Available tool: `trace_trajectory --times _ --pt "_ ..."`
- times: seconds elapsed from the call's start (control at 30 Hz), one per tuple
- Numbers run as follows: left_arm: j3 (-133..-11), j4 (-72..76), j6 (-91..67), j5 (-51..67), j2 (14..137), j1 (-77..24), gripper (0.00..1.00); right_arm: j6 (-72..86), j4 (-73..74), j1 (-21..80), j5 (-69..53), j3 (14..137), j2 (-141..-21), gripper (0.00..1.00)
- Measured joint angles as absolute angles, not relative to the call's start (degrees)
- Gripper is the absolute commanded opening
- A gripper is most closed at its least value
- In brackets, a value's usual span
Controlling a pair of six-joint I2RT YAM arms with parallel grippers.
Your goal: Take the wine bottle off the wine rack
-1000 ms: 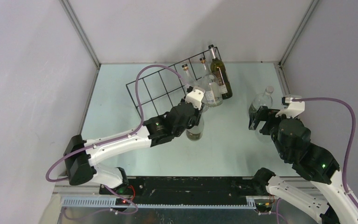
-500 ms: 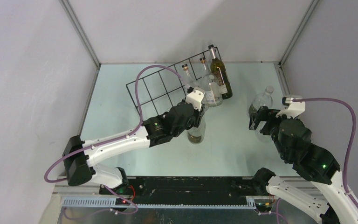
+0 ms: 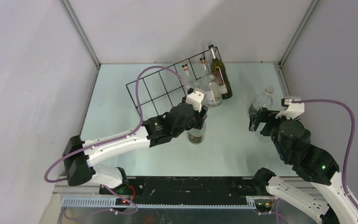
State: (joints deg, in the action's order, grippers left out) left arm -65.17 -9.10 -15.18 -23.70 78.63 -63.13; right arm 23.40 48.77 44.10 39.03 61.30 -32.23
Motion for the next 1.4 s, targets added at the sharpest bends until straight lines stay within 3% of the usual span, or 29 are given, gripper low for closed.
trace_trajectory --times 0.07,0.1,0.17,0.37,0.77,1.13,1.4 --pt "-65.2 -9.6 -15.3 -23.7 78.6 -63.2 0.66 23.4 48.8 44.1 39.0 61.3 -32.2 0.91" --pt "-65.2 -9.7 -15.4 -23.6 78.6 -63.2 0.76 23.4 48.8 44.1 39.0 61.3 -32.2 0.91" --pt "-65.2 -10.0 -15.6 -23.6 78.7 -63.2 0.87 23.3 48.8 44.1 39.0 61.3 -32.2 0.91" --pt "-65.2 -10.5 -16.1 -23.6 78.7 -63.2 0.99 22.6 48.7 44.1 39.0 60.6 -31.7 0.92" --pt "-68.5 -12.7 -16.1 -23.8 77.6 -63.2 1.00 19.1 46.1 44.1 36.6 59.2 -30.8 0.94" --pt "-71.1 -14.4 -16.1 -24.6 65.0 -62.6 1.00 13.6 37.4 44.2 23.7 56.5 -32.8 1.00" --pt "-63.7 -17.4 -21.1 -22.2 53.1 -45.5 1.00 13.3 28.1 50.7 19.6 56.1 -43.0 0.99"
